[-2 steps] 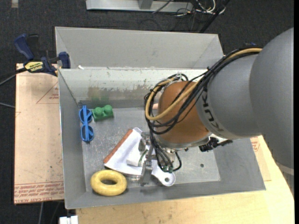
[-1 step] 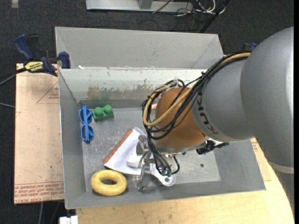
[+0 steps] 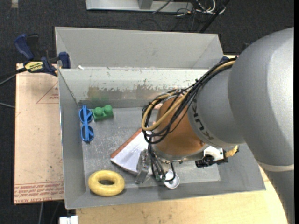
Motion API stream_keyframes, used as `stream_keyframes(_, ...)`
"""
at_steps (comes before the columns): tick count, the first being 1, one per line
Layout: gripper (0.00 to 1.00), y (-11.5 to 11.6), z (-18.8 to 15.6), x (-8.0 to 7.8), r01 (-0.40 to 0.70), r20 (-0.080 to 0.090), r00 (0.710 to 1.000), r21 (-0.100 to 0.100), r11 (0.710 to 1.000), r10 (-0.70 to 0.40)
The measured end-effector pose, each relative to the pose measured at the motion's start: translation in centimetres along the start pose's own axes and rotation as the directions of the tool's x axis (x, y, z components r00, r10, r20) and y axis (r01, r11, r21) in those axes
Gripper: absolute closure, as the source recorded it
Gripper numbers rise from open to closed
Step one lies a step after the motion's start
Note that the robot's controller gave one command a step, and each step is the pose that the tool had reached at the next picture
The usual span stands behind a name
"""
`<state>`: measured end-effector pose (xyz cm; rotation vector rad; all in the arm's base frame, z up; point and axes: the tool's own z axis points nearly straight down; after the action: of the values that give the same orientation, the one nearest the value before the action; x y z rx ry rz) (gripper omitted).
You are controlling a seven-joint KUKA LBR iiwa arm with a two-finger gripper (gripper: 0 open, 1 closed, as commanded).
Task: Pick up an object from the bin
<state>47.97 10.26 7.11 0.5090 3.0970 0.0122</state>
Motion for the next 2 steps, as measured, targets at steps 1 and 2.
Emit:
stream_keyframes(1, 1.0, 0.0, 0.0, 0.0, 0.0, 0.0, 1.0, 0.0, 1.0, 0.0)
stream_keyframes(2, 1.0, -0.01, -0.39, 0.06, 0.0, -0.002, 1.0, 0.001, 1.0, 0.0)
